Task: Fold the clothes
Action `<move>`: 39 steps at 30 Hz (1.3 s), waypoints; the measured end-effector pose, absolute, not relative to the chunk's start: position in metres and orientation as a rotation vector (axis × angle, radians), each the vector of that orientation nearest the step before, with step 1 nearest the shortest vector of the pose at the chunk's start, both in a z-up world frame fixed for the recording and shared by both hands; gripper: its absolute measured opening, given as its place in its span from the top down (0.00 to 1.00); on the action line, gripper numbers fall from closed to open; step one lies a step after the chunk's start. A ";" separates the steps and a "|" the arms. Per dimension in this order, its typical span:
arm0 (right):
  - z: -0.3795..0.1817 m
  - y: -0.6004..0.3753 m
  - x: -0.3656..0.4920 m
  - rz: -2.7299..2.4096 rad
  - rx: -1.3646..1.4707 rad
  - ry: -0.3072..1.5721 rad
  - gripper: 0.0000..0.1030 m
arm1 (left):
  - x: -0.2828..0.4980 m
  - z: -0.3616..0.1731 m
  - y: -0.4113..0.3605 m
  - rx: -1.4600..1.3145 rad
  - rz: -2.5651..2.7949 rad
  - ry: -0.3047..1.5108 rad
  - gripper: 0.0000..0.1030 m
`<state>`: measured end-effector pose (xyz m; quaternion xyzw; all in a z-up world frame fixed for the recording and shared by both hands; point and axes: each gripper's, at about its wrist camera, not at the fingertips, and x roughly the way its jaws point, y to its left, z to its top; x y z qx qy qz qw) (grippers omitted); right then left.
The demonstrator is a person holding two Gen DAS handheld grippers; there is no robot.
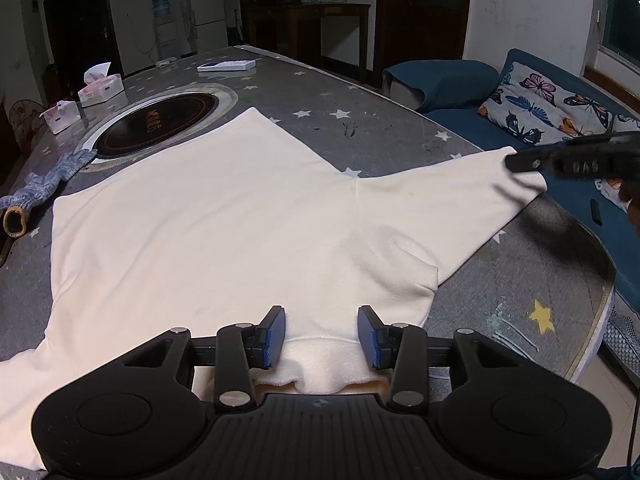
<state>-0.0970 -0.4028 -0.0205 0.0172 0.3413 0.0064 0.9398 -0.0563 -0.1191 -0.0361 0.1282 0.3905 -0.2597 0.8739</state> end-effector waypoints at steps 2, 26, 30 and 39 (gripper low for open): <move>-0.024 -0.390 -0.094 0.073 0.029 0.707 0.71 | -0.056 -0.036 -0.120 0.270 -0.542 0.816 0.57; -0.045 -0.402 -0.071 -0.012 -0.070 0.740 0.68 | -0.056 -0.036 -0.122 0.292 -0.551 0.819 0.56; -0.038 -0.397 -0.073 0.011 -0.056 0.729 0.68 | -0.056 -0.036 -0.123 0.295 -0.551 0.822 0.55; -0.036 -0.352 -0.074 0.218 -0.063 0.718 0.62 | -0.056 -0.036 -0.124 0.304 -0.553 0.822 0.55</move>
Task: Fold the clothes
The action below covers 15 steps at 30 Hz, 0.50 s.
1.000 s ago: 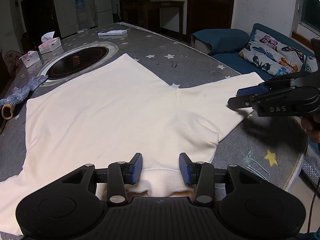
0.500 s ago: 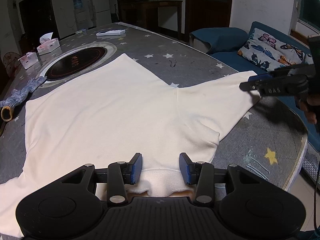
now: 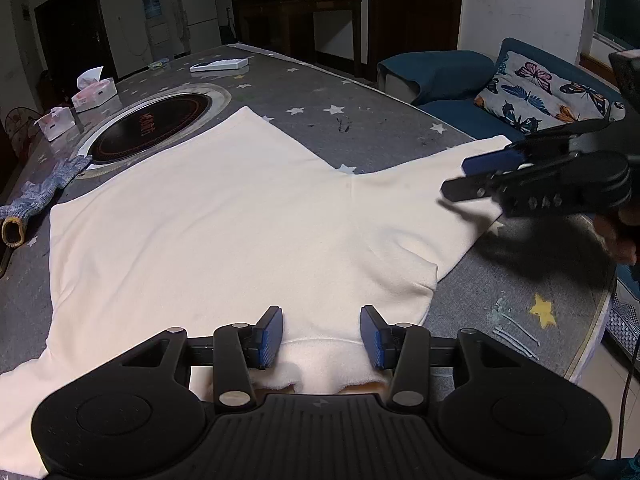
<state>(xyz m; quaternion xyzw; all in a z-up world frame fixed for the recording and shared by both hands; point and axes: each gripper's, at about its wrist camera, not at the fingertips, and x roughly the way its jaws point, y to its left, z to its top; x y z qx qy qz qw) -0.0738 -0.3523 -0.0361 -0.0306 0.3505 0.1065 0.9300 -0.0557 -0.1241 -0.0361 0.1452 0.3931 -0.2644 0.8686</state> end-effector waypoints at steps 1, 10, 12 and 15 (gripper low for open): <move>-0.038 -0.350 -0.073 0.220 -0.071 0.723 0.61 | -0.056 -0.036 -0.124 0.304 -0.553 0.822 0.55; -0.045 -0.382 -0.077 0.110 -0.043 0.736 0.55 | -0.055 -0.036 -0.124 0.310 -0.555 0.823 0.51; -0.045 -0.395 -0.081 0.072 -0.031 0.734 0.54 | -0.054 -0.036 -0.124 0.310 -0.556 0.824 0.50; -0.046 -0.412 -0.085 0.015 -0.017 0.730 0.51 | -0.054 -0.035 -0.125 0.313 -0.556 0.826 0.49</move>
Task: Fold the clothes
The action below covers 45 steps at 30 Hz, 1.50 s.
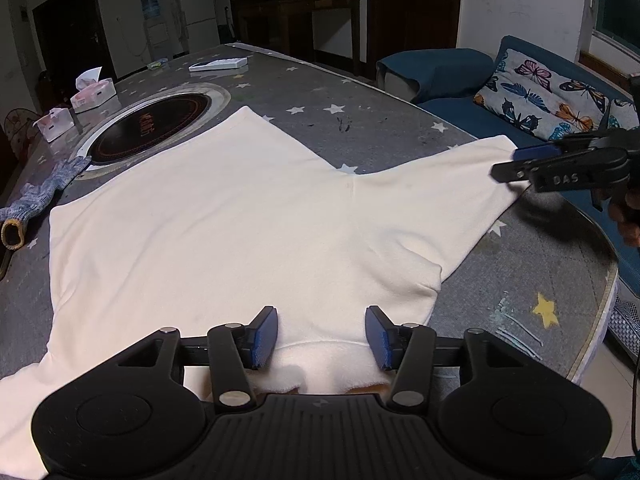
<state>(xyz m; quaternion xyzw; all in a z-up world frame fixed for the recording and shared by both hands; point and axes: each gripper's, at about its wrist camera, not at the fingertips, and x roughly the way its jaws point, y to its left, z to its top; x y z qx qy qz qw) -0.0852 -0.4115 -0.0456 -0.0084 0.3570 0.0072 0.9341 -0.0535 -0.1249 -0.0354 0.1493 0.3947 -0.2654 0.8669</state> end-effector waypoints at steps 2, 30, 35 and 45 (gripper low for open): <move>-0.046 -0.423 -0.088 -0.023 -0.003 0.728 0.48 | -0.053 -0.034 -0.125 0.315 -0.555 0.829 0.48; -0.095 -0.540 -0.121 0.065 0.802 0.696 0.70 | -0.044 -0.026 -0.156 0.321 -0.583 0.803 0.48; -0.097 -0.545 -0.120 0.073 0.843 0.668 0.86 | -0.046 -0.027 -0.161 0.330 -0.595 0.802 0.48; -0.073 -0.540 -0.119 0.059 0.786 0.594 0.94 | -0.047 -0.026 -0.157 0.321 -0.603 0.795 0.48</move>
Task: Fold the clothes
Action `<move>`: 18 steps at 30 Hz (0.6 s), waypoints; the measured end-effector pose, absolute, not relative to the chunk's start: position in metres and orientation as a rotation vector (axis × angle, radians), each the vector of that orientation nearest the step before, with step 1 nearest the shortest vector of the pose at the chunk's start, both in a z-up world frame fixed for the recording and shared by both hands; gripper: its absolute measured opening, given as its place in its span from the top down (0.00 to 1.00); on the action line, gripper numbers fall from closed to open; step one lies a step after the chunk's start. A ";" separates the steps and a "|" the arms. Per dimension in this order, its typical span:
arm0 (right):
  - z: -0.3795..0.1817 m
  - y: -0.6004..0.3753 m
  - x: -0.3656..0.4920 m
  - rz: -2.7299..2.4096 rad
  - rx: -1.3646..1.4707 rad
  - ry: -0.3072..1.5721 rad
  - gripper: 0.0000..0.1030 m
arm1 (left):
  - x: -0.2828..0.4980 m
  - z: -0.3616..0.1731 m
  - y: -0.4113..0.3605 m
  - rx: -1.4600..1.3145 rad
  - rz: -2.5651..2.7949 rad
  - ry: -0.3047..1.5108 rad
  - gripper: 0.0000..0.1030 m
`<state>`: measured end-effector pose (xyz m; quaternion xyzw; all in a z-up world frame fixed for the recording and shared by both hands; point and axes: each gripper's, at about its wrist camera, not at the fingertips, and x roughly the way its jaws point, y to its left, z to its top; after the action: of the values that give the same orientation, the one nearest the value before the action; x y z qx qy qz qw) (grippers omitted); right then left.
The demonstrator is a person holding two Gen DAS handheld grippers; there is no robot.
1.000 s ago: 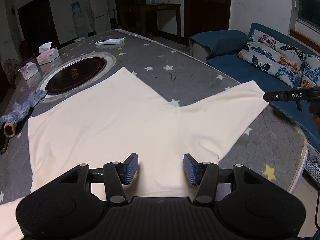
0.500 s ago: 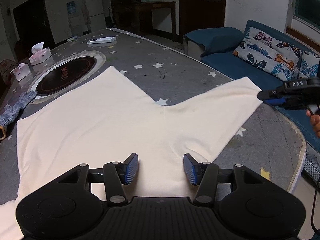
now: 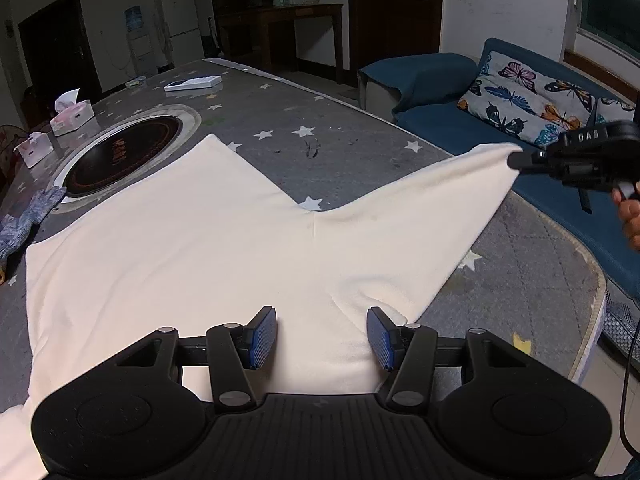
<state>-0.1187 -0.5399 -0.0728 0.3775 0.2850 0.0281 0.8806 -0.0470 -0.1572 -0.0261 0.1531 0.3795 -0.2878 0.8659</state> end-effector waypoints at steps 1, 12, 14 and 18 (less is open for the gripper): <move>-0.067 -0.537 -0.116 0.064 0.767 0.587 0.94 | -0.048 -0.024 -0.154 0.315 -0.601 0.790 0.48; 0.015 -0.452 -0.065 0.298 0.540 0.561 0.94 | -0.055 -0.013 -0.087 0.236 -0.484 0.771 0.47; 0.024 -0.426 -0.053 0.359 0.492 0.577 0.94 | -0.056 -0.011 -0.072 0.218 -0.451 0.769 0.47; 0.031 -0.370 -0.033 0.473 0.402 0.620 0.94 | -0.056 -0.007 -0.039 0.170 -0.376 0.763 0.47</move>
<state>-0.0328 -0.3703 0.0312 0.1946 0.3000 0.2289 0.9054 -0.0562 -0.0395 -0.0074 0.0823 0.3694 -0.1823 0.9075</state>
